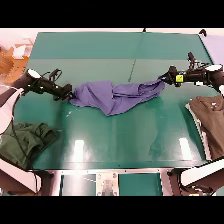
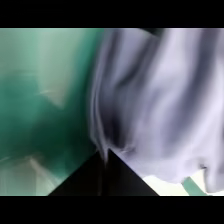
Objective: Fold the shirts.
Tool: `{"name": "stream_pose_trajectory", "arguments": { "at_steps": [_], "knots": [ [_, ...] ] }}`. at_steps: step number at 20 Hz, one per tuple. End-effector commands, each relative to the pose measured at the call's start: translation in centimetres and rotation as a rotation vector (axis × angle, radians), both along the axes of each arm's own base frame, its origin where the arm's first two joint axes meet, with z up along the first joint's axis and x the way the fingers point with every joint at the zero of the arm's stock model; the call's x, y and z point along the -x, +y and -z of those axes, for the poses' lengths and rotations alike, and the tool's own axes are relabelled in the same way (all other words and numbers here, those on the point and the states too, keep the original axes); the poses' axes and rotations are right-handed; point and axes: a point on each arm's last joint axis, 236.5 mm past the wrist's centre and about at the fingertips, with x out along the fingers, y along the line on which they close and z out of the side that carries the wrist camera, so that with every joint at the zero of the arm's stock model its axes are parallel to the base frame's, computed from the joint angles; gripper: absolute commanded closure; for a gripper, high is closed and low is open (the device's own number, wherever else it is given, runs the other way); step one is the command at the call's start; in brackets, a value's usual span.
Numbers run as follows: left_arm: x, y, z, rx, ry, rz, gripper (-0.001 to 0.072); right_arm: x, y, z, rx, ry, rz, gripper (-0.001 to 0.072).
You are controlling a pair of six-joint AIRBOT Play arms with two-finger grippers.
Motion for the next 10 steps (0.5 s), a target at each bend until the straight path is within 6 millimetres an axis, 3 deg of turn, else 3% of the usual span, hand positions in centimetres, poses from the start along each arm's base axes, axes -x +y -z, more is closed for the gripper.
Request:
{"name": "stream_pose_trajectory", "arguments": {
  "at_steps": [1,2,3,5,8,10],
  "knots": [
    [0.8,-1.6,-0.7,0.037,-0.007,0.063,0.0684,-0.3,-0.3,-0.3,0.004,-0.012,0.009,0.0691],
    [0.9,-1.5,-0.8,0.039,-0.005,0.064,0.0684,-0.5,-0.8,-0.6,0.005,-0.019,0.018,0.0689],
    [1.0,-1.4,-0.9,0.045,0.001,0.061,0.0684,-0.6,-1.5,-0.9,0.007,-0.027,0.028,0.0636],
    [1.5,-1.5,-0.9,0.048,0.022,0.074,0.0684,0.0,-2.9,-2.0,-0.007,-0.023,0.017,0.0394],
    [2.0,-1.3,-0.7,0.038,0.036,0.091,0.0684,2.3,-7.1,-2.7,0.002,0.008,0.037,0.0377],
    [2.2,-1.1,-0.5,0.025,0.037,0.097,0.0684,5.1,-9.9,-2.0,-0.002,0.068,0.061,0.0377]
  ]
}}
